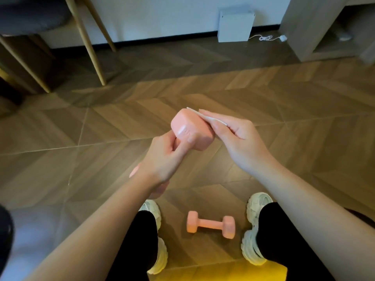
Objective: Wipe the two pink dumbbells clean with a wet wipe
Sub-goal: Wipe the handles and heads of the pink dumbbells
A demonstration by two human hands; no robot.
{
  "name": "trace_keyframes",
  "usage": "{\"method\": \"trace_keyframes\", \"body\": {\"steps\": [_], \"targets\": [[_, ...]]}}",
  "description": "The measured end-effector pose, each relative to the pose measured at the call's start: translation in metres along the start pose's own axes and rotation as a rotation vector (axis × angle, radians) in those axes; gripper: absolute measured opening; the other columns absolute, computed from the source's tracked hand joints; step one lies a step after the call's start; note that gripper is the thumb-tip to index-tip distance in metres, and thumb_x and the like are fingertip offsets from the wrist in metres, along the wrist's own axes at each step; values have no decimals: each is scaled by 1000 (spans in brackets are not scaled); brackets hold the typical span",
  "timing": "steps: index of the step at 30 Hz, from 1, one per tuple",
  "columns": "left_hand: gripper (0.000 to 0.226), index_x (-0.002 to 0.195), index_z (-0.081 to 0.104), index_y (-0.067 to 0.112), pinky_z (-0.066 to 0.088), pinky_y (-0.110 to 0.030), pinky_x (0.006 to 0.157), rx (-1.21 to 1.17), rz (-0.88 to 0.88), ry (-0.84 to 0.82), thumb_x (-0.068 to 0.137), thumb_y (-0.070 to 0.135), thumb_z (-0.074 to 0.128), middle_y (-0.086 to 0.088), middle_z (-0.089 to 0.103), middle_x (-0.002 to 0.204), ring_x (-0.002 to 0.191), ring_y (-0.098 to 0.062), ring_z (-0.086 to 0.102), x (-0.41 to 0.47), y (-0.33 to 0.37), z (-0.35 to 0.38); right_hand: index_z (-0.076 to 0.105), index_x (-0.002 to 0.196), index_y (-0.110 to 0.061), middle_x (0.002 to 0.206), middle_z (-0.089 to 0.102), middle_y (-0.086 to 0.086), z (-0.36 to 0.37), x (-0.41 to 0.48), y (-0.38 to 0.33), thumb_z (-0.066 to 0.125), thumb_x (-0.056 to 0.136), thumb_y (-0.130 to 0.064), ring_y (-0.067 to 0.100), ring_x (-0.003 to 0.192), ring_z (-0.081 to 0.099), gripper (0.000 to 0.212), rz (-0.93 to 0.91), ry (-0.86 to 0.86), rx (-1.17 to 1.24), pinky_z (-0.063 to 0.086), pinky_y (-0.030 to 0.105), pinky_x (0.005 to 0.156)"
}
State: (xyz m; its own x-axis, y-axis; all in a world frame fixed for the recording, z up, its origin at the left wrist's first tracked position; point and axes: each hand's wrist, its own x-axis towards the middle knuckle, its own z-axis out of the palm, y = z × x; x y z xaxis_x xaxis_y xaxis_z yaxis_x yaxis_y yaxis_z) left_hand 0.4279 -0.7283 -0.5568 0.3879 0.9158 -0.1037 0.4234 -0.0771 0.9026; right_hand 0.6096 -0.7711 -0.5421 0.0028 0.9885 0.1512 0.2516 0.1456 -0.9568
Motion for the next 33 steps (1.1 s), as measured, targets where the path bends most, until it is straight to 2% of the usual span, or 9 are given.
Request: {"method": "trace_keyframes", "body": {"steps": [6,11,15,19,22,24,26,30,33], "targets": [[64,60,56,33,30,-35,54,-60,51,9,69,93,37,13,46,50,52,-11,34,-3,6,-2,59,130,-5,137,58,-1,6,-5,-5,43,103,-9,9,135,48,32,-112,0,104,35,25,113],[63,58,54,37,29,-37,55,19,63,-57,69,95,33,13,46,51,52,-11,34,-7,-9,2,61,128,-2,136,59,1,8,-9,8,42,103,-8,9,133,50,31,14,-9,140,37,25,112],[69,68,50,32,36,-24,56,87,99,-141,71,95,23,21,57,60,54,-5,47,-6,-11,1,59,129,0,138,57,3,10,-9,13,42,103,-8,11,135,48,33,2,-35,146,34,26,114],[42,84,47,39,38,-10,57,138,120,-224,77,78,34,41,58,71,66,10,56,-3,-8,2,61,129,-4,138,58,1,5,-6,16,43,104,-9,6,133,49,32,70,-6,114,36,27,113],[33,83,52,46,37,-10,51,113,114,-196,77,75,37,35,58,64,57,6,53,-5,-8,3,60,131,-2,139,57,1,3,-13,18,43,103,-11,9,135,48,33,31,-23,108,36,29,114],[35,78,53,47,35,-11,46,83,118,-173,77,79,39,27,55,57,49,2,49,-7,-7,4,61,130,-4,139,58,2,0,-13,21,43,105,-12,8,133,49,33,77,-2,99,37,32,114],[54,75,51,38,34,-16,48,63,129,-158,74,90,35,21,53,56,49,-3,46,-7,-7,6,61,131,-4,139,58,1,-2,-11,19,42,105,-12,6,133,49,33,92,2,110,37,31,114],[74,71,52,28,43,-52,62,76,130,-146,69,97,26,-4,55,61,59,-26,51,-4,-8,8,60,131,-2,139,57,1,-2,-10,16,42,104,-11,8,135,47,33,38,-23,133,36,24,112],[74,69,49,26,39,-50,57,83,131,-152,70,97,25,4,50,58,54,-16,43,-4,-8,10,61,130,-1,139,57,2,-5,-9,17,43,104,-12,5,133,49,33,71,-6,115,37,23,111]]}}
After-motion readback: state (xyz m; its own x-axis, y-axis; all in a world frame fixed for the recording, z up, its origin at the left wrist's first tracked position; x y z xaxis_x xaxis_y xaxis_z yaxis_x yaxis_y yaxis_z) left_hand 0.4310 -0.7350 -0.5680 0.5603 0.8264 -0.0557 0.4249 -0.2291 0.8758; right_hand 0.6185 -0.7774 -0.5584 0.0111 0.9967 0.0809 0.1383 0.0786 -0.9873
